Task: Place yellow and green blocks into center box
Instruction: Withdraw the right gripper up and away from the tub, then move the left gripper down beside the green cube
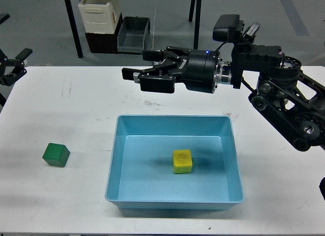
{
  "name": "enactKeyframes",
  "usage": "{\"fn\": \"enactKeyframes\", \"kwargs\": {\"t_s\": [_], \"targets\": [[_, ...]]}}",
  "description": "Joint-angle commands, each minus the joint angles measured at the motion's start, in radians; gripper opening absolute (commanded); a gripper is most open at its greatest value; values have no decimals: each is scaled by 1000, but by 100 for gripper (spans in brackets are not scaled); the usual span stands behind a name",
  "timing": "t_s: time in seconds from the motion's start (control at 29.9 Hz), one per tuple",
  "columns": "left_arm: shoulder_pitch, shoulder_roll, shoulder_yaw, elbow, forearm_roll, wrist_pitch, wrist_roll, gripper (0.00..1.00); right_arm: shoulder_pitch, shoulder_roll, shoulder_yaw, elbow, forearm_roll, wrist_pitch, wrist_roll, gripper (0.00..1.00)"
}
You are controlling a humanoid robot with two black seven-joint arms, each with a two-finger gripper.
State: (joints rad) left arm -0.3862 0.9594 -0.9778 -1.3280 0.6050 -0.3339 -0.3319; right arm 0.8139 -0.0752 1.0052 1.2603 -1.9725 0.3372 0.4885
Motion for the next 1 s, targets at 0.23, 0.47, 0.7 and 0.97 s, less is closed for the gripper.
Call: {"fn": "enactKeyframes", "kwargs": {"t_s": [0.23,0.47,0.7,0.97], "targets": [[-54,16,39,-14,694,-28,-157,99,-355,75,246,48,564,-144,-140,100],[-63,185,155,-198,895,-155,-157,99,-591,51,340,105,1004,-113,-289,100],[-54,173,192,-211,1136,-155,-157,99,-676,-181,420,105,1351,-6,-283,100],[-76,171,317,-203,1577,-155,-157,99,-780,-232,524,120,1365,103,-240,100]]}}
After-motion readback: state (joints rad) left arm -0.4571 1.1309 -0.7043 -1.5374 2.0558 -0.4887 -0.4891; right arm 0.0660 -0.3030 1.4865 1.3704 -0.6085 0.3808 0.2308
